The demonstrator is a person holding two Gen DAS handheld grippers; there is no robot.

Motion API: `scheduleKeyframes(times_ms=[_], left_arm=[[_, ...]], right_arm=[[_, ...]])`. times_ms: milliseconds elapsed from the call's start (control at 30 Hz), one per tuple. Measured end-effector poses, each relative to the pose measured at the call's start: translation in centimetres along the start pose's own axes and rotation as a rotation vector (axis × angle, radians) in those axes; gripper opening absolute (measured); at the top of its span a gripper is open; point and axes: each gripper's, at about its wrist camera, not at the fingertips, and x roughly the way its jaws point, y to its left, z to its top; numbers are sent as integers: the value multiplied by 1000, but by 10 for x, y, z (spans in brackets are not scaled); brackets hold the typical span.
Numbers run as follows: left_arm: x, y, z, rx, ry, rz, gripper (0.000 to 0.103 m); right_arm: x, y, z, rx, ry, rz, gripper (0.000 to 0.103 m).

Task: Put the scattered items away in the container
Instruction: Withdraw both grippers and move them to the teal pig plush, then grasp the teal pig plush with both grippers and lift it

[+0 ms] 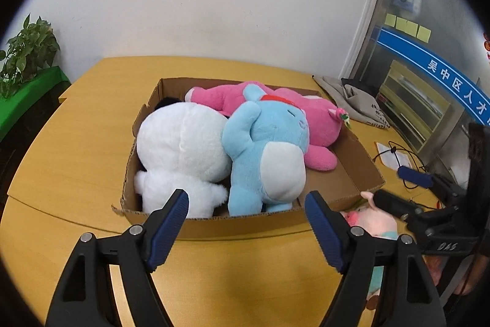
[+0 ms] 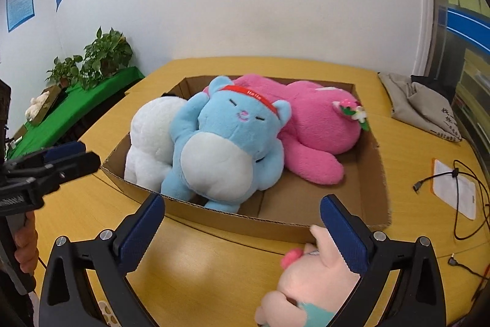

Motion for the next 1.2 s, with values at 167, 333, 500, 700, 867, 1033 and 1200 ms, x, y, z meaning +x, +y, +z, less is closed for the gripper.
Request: scheduleKeyframes(times_ms=[167, 333, 500, 700, 867, 1033, 1200], left_arm=[[1, -10, -9, -12, 13, -2, 78], [4, -24, -13, 2, 30, -5, 78], [1, -36, -17, 22, 31, -13, 78], [-2, -46, -18, 29, 33, -33, 78], [0, -54, -20, 31, 43, -59, 78], [14, -66, -22, 28, 88, -101, 78], [42, -92, -23, 53, 158, -188, 78]], right_arm=[[-22, -19, -12, 11, -4, -56, 103], [-31, -33, -21, 46, 0, -84, 103], [-34, -37, -26, 55, 5, -95, 103], [-38, -39, -29, 53, 1, -101, 103], [-38, -43, -35, 58, 13, -105, 103], [-51, -64, -50, 87, -1, -97, 103], [-36, -95, -88, 161, 115, -39, 103]])
